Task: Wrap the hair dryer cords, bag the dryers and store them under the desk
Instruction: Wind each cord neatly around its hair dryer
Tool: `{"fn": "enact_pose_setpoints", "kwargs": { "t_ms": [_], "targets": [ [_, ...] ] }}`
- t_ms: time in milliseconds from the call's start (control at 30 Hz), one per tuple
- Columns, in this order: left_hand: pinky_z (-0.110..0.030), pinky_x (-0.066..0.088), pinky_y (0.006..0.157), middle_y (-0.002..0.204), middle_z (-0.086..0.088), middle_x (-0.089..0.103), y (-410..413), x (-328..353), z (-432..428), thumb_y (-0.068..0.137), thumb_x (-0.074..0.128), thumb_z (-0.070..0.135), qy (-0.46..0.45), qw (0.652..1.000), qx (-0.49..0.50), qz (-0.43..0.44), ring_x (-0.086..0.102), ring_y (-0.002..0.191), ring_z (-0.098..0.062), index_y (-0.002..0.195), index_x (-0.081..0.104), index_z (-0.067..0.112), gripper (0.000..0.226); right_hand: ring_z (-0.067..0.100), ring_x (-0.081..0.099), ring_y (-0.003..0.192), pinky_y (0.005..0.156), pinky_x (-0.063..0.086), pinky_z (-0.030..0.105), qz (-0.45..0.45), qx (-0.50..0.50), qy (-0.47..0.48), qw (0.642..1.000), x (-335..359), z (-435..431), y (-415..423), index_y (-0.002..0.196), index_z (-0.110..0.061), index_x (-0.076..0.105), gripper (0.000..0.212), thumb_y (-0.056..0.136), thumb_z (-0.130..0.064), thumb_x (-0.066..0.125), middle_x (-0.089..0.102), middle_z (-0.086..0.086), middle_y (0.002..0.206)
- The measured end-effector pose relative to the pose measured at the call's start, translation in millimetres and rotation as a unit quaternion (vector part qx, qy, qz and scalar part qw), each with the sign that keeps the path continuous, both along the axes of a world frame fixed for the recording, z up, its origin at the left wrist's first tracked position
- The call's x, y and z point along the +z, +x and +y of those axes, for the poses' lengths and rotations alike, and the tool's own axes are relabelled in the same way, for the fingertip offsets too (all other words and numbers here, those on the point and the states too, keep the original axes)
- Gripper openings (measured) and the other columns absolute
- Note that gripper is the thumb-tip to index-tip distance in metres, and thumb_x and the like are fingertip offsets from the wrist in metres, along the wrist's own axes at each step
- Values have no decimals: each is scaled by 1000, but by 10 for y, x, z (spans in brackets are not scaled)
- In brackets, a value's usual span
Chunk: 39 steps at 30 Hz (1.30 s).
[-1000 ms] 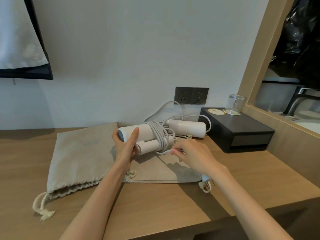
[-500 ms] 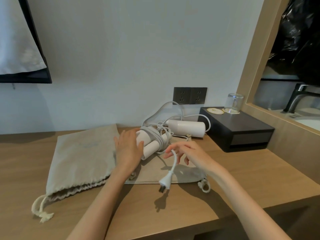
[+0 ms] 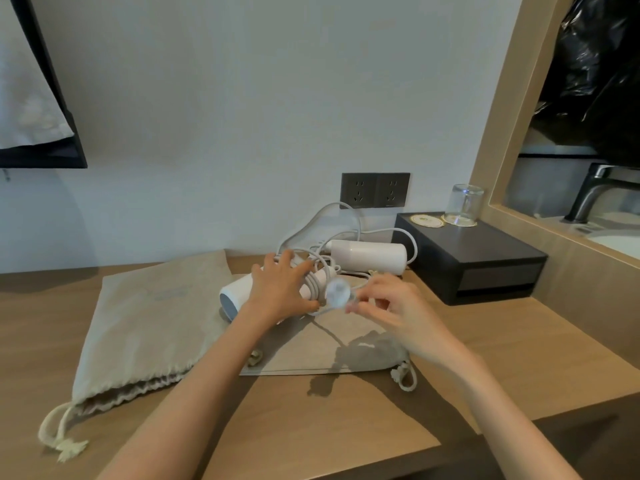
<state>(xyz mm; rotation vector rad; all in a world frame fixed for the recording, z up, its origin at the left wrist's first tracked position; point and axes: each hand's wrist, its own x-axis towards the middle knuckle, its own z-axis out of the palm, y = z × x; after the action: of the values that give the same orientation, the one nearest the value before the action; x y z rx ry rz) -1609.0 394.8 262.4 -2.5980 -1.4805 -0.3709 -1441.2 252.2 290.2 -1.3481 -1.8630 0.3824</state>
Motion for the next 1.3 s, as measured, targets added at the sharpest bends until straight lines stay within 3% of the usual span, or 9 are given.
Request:
{"fn": "enact_pose_setpoints", "kwargs": {
  "t_ms": [133,200,300,433,633,800,933,1100,1300],
  "targets": [
    [-42,36,95,135,2,41,-155,-26,-31,65,59,65,3,998,-45,-46,40,121,-26,117,52,35,61,1,54,100,85,36,5,115,-19,11,993,44,93,-35,78,-19,67,24,95,-24,51,61,1,100],
    [-39,36,93,134,6,43,-261,-27,-52,60,45,78,0,996,-69,-50,42,121,-22,113,55,35,68,10,65,87,85,49,16,274,-1,-9,962,56,194,-96,80,-10,59,28,99,-21,42,66,7,89],
    [-37,35,93,134,10,45,-317,-49,-107,60,25,87,14,995,-75,-58,39,122,-19,110,58,36,79,10,54,50,60,54,22,443,-57,-15,894,36,410,-166,81,-8,54,30,101,-23,37,53,3,62],
    [-33,32,82,126,15,48,-303,-96,-136,62,26,87,36,995,-71,-67,39,117,-20,107,57,38,74,5,35,43,42,31,16,504,-177,-10,845,-120,628,-137,87,-11,54,29,103,-27,36,40,-1,57],
    [-32,34,79,123,15,47,-188,-57,-126,59,23,88,14,995,-38,-87,37,108,-19,126,37,45,81,5,37,38,34,30,16,502,-187,-105,838,-429,719,60,106,-7,52,22,101,-24,40,48,-1,57],
    [-35,38,83,114,5,37,-125,-16,-46,74,8,81,31,996,-46,-66,35,99,-18,140,5,60,69,10,49,52,43,42,19,513,-156,-118,836,-464,712,-21,95,-11,51,20,102,-22,36,59,5,77],
    [-35,38,88,121,5,35,-77,34,97,96,13,57,5,995,-64,-72,30,104,-18,136,30,58,44,24,62,98,83,51,33,542,-126,-112,823,-462,750,-92,95,-14,48,20,104,-20,31,66,9,102],
    [-37,34,102,147,8,25,-74,53,129,100,24,44,-73,983,-99,-137,20,132,-26,129,48,41,38,14,65,101,79,53,23,506,-91,-96,852,-447,709,-149,91,-11,44,21,104,-19,29,68,9,111],
    [-27,34,96,133,-3,53,-123,7,266,101,32,18,-59,955,-120,-265,48,120,-23,135,47,31,39,-20,56,88,73,38,0,371,-100,-63,921,-443,654,-248,89,-12,41,21,103,-22,29,67,-6,99]
  ]
}}
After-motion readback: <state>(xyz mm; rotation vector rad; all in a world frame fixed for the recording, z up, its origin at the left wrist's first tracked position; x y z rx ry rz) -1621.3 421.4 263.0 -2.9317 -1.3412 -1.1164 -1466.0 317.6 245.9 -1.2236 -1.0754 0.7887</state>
